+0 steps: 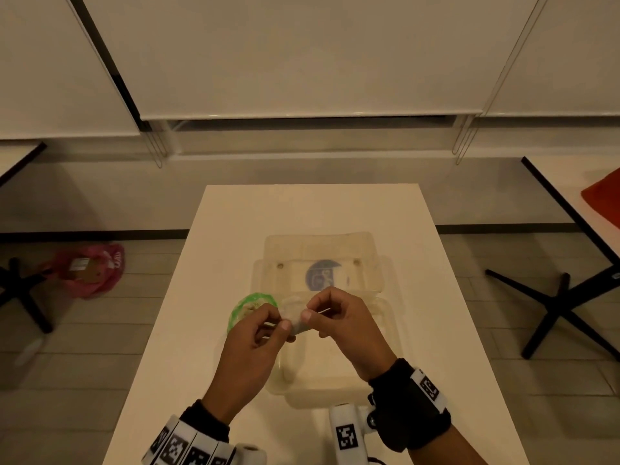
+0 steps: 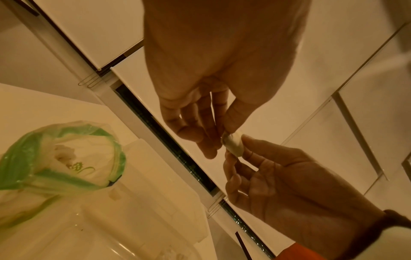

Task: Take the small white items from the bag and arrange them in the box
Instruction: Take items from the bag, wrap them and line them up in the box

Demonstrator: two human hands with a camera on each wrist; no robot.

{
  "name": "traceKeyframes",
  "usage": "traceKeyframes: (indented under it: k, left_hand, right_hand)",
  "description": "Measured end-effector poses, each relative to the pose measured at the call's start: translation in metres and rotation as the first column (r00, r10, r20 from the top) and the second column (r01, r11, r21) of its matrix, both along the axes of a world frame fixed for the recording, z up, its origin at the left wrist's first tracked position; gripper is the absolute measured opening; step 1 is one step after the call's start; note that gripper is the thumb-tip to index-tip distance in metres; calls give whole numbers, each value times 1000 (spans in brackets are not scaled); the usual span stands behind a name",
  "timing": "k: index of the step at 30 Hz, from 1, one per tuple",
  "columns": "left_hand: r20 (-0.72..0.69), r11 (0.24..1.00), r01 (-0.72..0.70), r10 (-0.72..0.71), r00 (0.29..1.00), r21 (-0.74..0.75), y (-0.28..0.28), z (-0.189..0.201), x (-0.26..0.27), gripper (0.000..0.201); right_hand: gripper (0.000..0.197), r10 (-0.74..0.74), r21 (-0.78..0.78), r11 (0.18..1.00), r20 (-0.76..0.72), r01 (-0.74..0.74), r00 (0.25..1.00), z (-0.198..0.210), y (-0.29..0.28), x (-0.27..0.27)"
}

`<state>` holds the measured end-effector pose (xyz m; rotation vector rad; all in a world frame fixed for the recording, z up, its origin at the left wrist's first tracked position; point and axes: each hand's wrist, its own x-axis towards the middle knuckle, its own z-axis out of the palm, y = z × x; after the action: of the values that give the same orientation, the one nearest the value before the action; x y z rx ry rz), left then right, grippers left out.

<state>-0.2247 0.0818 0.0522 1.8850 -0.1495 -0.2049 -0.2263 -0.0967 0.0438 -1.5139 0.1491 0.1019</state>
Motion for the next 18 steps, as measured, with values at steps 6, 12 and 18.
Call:
traceKeyframes:
  k: [6,12,18]
  left_hand:
    - [-7,1000,5,-5,1000,-17,2,-1,0,9]
    - [8,999,28,-28,1000,-29,-1,4,-3,5]
    - [98,997,-63,68,993,-47,0,6,0,5]
  right_hand:
    - [9,27,65,998,-20,-25,999,-4,-1,-5]
    - [9,16,22,1000,47,-17,999,0,4,-7]
    - [8,-12,-13,1000,86,13,996,3,6,-9]
